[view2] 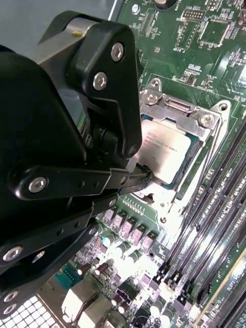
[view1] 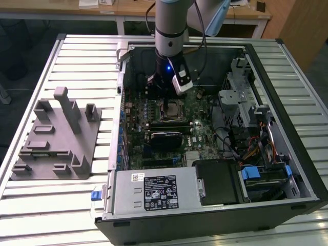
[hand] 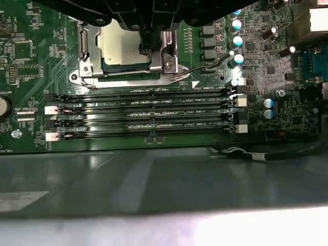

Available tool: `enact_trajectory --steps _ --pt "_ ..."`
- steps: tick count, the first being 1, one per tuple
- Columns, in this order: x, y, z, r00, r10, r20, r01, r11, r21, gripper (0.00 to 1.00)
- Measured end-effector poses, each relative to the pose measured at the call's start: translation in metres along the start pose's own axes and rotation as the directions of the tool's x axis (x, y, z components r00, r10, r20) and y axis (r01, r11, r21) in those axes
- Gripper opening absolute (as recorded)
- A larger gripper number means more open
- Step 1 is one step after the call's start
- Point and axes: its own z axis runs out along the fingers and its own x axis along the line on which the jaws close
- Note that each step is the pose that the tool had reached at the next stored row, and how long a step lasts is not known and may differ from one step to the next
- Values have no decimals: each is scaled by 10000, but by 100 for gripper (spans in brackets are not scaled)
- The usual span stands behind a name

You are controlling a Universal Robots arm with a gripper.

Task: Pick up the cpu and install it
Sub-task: 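Close the cpu cover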

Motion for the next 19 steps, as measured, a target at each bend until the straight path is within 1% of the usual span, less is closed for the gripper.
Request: enact_trajectory --steps 6,9,15,19 --pt "3 -1 4 10000 0 0 0 10000 0 11" --pt "26 -2 11 10000 0 3 0 10000 -3 11" --pt "39 -3 56 10000 0 2 0 10000 -1 11" --pt "44 -4 65 10000 -1 0 1 10000 2 11"
